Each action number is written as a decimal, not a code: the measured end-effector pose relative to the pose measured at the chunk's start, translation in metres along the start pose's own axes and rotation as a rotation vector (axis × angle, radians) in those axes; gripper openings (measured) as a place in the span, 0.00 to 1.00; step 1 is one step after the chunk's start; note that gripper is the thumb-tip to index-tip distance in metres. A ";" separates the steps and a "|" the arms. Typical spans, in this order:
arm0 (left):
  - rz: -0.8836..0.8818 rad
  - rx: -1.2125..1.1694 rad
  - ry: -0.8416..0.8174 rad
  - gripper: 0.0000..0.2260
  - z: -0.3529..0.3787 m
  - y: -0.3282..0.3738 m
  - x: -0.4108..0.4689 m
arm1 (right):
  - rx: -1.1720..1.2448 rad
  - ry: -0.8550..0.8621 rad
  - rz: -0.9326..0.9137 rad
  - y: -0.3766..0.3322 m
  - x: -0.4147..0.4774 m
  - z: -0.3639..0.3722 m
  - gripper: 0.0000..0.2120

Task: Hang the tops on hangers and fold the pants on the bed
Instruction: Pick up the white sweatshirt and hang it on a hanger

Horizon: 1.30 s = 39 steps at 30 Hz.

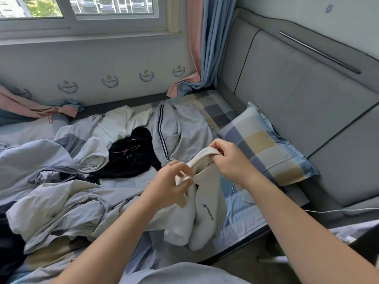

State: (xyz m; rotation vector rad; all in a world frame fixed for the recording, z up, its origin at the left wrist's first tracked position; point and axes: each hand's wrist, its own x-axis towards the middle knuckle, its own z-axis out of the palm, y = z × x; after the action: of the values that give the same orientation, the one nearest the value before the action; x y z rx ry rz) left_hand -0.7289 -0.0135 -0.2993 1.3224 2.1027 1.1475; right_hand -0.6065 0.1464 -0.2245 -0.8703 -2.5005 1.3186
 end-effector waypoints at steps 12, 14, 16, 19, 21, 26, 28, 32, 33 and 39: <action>-0.149 0.081 0.008 0.12 0.020 -0.022 -0.001 | 0.139 0.049 -0.198 -0.012 -0.048 -0.004 0.05; -0.260 0.134 0.029 0.13 0.018 -0.034 -0.011 | 0.144 0.136 -0.135 -0.004 -0.056 -0.004 0.05; -0.358 0.205 0.018 0.15 0.011 -0.047 -0.020 | 0.155 0.203 -0.052 0.006 -0.068 -0.002 0.05; -0.429 0.224 -0.039 0.15 -0.005 -0.067 -0.032 | 0.135 0.275 0.096 0.023 -0.091 0.006 0.03; -0.420 0.219 -0.103 0.16 -0.016 -0.077 -0.036 | 0.132 0.286 0.201 0.033 -0.110 0.015 0.05; -0.313 0.232 -0.281 0.14 -0.034 -0.083 -0.045 | -0.075 0.266 0.470 0.060 -0.167 0.059 0.13; -0.248 0.222 -0.331 0.13 -0.041 -0.078 -0.052 | -0.187 0.341 0.589 0.071 -0.195 0.087 0.12; -0.109 0.208 -0.403 0.10 -0.042 -0.065 -0.080 | -0.297 0.544 0.796 0.071 -0.255 0.146 0.09; -0.086 0.202 -0.420 0.09 -0.041 -0.062 -0.088 | -0.274 0.578 0.823 0.065 -0.268 0.160 0.09; 0.032 0.039 -0.604 0.12 -0.028 -0.034 -0.135 | -0.153 0.865 0.914 0.013 -0.352 0.205 0.10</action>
State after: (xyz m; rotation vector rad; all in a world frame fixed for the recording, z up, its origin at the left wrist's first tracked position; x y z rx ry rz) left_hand -0.7032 -0.1511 -0.3226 1.4914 1.6668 0.6069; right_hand -0.4002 -0.1925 -0.3185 -2.1802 -1.5278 0.6092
